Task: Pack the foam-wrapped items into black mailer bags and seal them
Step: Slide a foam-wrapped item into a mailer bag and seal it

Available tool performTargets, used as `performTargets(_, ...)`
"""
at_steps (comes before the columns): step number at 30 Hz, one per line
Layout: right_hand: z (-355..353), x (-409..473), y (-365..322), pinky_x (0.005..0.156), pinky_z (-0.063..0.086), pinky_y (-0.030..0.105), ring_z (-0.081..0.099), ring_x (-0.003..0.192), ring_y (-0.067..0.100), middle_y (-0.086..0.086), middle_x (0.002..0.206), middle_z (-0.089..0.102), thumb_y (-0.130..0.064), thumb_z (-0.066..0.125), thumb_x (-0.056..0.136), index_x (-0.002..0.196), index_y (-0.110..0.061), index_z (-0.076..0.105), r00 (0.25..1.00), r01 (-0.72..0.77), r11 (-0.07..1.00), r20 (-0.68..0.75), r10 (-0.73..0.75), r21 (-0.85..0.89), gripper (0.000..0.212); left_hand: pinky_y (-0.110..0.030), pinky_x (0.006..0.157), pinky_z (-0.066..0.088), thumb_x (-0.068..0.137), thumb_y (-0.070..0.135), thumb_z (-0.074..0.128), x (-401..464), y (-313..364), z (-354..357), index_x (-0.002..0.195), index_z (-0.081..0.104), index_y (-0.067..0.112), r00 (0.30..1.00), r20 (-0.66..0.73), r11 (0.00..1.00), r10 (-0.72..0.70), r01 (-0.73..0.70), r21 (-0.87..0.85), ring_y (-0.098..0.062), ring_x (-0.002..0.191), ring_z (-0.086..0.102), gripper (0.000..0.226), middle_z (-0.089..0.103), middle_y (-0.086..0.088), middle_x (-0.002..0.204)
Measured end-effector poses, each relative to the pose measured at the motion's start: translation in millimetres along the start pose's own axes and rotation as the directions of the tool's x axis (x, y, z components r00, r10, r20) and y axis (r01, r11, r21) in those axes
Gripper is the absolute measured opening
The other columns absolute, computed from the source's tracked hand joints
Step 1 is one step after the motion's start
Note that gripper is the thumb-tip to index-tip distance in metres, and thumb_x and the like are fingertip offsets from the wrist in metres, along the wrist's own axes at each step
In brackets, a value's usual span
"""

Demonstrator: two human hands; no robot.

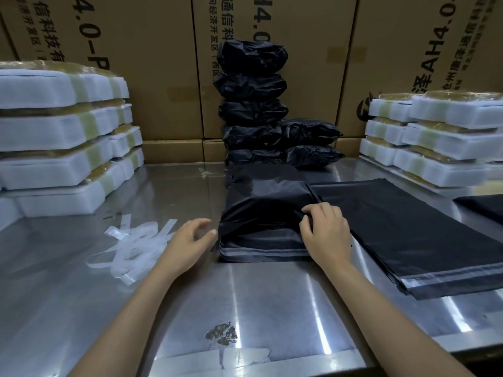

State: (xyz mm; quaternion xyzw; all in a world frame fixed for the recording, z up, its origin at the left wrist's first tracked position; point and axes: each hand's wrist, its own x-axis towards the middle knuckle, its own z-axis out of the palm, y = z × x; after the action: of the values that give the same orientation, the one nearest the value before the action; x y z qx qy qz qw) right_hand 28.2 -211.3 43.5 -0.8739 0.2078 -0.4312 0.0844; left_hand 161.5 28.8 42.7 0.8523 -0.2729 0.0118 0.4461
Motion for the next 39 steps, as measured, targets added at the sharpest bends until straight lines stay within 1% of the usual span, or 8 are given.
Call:
performTargets(4,-8,-9,-28,0.058,0.041,0.025,0.051,0.072,0.009,-0.010,0.082,0.055,-0.018,0.058,0.089,0.099,-0.020,0.065,0.988,0.125,0.974,0.070,-0.140,0.187,0.012,-0.018,0.067,0.044,0.083,0.050,0.063,-7,2,-14,0.081,0.070,0.022,0.991,0.099,0.995,-0.085,0.090,-0.046,-0.009,0.079,0.064,0.029,0.070,0.007,0.078)
performTargets(9,8,-25,-75,0.056,0.039,0.028,0.057,0.063,0.011,-0.012,0.057,0.049,-0.031,0.056,0.089,0.096,-0.029,0.063,0.911,0.146,0.940,0.329,-0.250,0.308,0.009,-0.011,0.058,0.042,0.077,0.043,0.074,-7,8,-13,0.078,0.073,0.022,0.978,0.193,0.997,-0.076,0.081,-0.015,0.001,0.064,0.061,0.020,0.070,0.009,0.069)
performTargets(16,29,-22,-103,0.066,0.043,0.030,0.062,0.083,0.011,-0.012,0.072,0.065,-0.056,0.053,0.084,0.080,-0.035,0.057,0.783,-0.186,0.944,0.621,-0.026,0.274,0.022,-0.037,0.087,0.051,0.079,0.021,0.077,-10,3,-15,0.081,0.075,0.021,0.961,0.275,0.991,-0.035,0.069,-0.115,-0.016,0.085,0.070,0.003,0.075,0.000,0.082)
performTargets(20,29,-17,-106,0.069,0.046,0.030,0.063,0.084,0.011,-0.012,0.077,0.067,-0.067,0.050,0.080,0.072,-0.036,0.055,0.743,-0.221,0.944,0.670,0.000,0.245,0.032,-0.037,0.085,0.052,0.080,0.021,0.075,-9,3,-14,0.081,0.076,0.022,0.956,0.292,0.991,-0.022,0.059,-0.118,-0.014,0.085,0.070,0.002,0.075,0.004,0.080)
performTargets(29,31,-20,-103,0.074,0.049,0.033,0.062,0.080,0.013,-0.006,0.077,0.070,-0.035,0.052,0.092,0.076,-0.030,0.066,0.799,-0.275,0.905,0.601,0.028,0.324,0.021,-0.020,0.055,0.041,0.080,0.024,0.075,-6,2,-12,0.081,0.073,0.014,0.959,0.276,0.988,-0.069,0.104,-0.112,-0.004,0.054,0.054,0.011,0.071,0.002,0.071)
performTargets(31,31,-17,-99,0.063,0.047,0.029,0.058,0.065,0.012,-0.007,0.070,0.068,-0.023,0.052,0.090,0.068,-0.026,0.063,0.777,-0.456,0.775,0.620,0.108,0.437,0.024,-0.020,0.055,0.041,0.081,0.021,0.075,-6,1,-13,0.080,0.072,0.010,0.956,0.284,0.983,-0.077,0.120,-0.137,-0.006,0.053,0.053,0.011,0.071,0.002,0.069)
performTargets(35,23,-2,-87,0.041,0.041,0.015,0.055,0.049,0.009,-0.002,0.067,0.064,-0.011,0.044,0.091,0.074,-0.016,0.055,0.589,-0.808,0.262,0.748,0.306,0.528,0.022,-0.019,0.054,0.040,0.082,0.021,0.074,-7,0,-18,0.076,0.071,0.013,0.941,0.329,0.984,-0.084,0.131,-0.123,-0.010,0.048,0.050,0.010,0.068,0.003,0.062)
performTargets(39,15,4,-62,0.050,0.050,0.023,0.058,0.048,0.013,-0.001,0.050,0.059,-0.007,0.042,0.093,0.080,-0.012,0.054,0.522,-0.806,-0.114,0.787,0.328,0.581,0.018,-0.020,0.055,0.041,0.081,0.019,0.074,-8,-1,-21,0.074,0.070,0.014,0.935,0.344,0.981,-0.089,0.143,-0.134,-0.010,0.047,0.049,0.010,0.069,0.004,0.065)
